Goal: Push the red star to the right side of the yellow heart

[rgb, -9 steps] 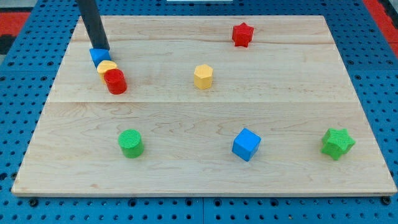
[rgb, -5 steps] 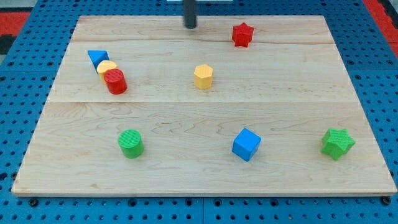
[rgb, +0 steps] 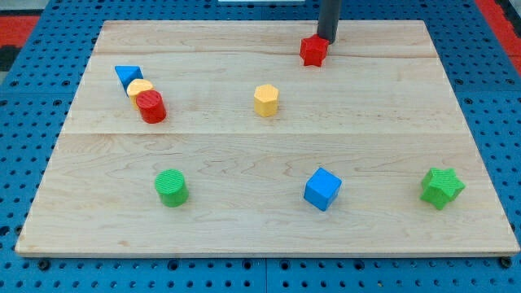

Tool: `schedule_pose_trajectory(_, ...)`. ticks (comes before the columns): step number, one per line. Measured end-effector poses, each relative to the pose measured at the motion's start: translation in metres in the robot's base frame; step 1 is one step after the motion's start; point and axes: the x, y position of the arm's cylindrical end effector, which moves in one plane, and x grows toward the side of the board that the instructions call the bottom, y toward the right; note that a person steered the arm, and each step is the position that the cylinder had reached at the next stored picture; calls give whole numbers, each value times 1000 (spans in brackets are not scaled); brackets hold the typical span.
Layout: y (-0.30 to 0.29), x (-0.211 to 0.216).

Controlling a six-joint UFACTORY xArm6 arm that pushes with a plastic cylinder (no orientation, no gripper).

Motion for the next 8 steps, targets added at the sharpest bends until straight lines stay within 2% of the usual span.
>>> schedule_pose_trajectory(3,-6,16)
schedule_pose_trajectory(4,-33,52)
schedule_pose_trajectory(5,-83,79)
schedule_pose_trajectory(6,-181,79)
schedule_pose_trajectory(7,-173,79)
schedule_pose_trajectory(8,-131,75)
